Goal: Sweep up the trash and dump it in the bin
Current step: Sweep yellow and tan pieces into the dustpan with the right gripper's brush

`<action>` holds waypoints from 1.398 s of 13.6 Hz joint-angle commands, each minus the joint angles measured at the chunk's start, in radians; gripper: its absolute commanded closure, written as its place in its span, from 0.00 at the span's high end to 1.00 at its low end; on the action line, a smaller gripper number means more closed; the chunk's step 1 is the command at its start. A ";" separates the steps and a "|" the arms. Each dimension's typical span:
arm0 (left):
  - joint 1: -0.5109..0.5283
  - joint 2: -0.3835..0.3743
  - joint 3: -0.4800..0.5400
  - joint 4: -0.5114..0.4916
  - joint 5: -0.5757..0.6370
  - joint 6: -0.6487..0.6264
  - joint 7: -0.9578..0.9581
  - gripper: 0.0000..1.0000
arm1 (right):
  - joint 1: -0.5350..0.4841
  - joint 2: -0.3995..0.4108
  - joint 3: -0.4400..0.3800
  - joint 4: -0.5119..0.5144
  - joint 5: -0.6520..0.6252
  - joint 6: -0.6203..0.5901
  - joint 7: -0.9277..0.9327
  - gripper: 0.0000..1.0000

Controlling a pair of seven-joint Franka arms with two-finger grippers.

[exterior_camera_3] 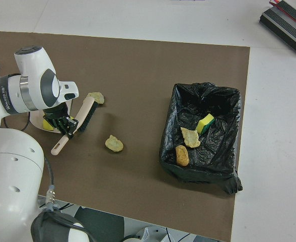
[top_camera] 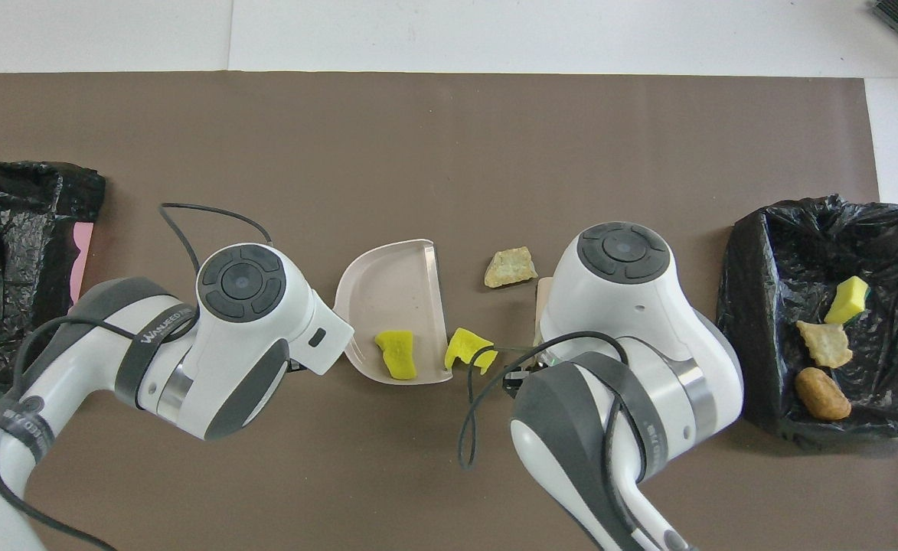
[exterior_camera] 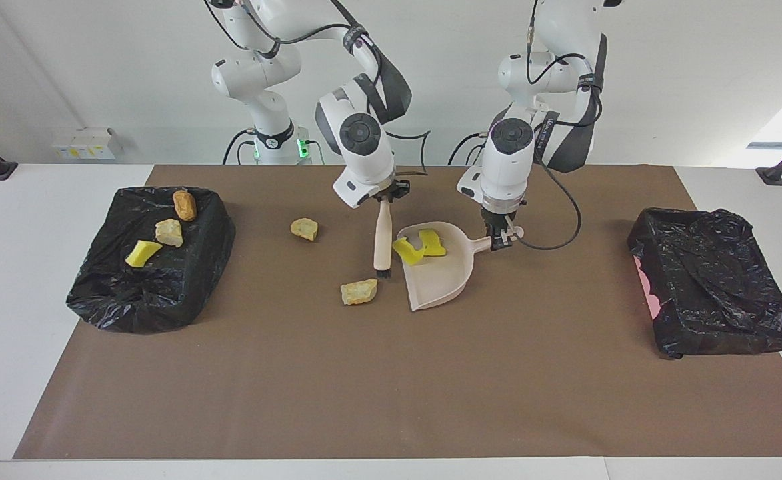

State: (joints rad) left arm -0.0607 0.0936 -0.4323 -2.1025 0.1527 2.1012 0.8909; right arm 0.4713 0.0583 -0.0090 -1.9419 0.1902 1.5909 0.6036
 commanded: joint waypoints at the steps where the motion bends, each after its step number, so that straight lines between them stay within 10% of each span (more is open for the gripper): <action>1: -0.002 -0.028 0.009 -0.031 0.002 0.020 -0.017 0.00 | -0.039 -0.083 0.009 -0.113 -0.041 -0.022 0.080 0.00; 10: -0.011 -0.034 0.009 -0.042 0.002 0.016 -0.027 0.00 | -0.103 -0.374 0.012 -0.578 -0.133 0.141 0.177 0.00; 19: -0.036 -0.071 0.007 -0.097 0.002 0.020 -0.084 0.00 | -0.013 -0.169 0.018 -0.493 -0.057 0.399 0.145 0.00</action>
State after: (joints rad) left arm -0.0830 0.0622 -0.4361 -2.1532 0.1527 2.1016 0.8258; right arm 0.4394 -0.1937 0.0025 -2.5121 0.0956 1.9768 0.7730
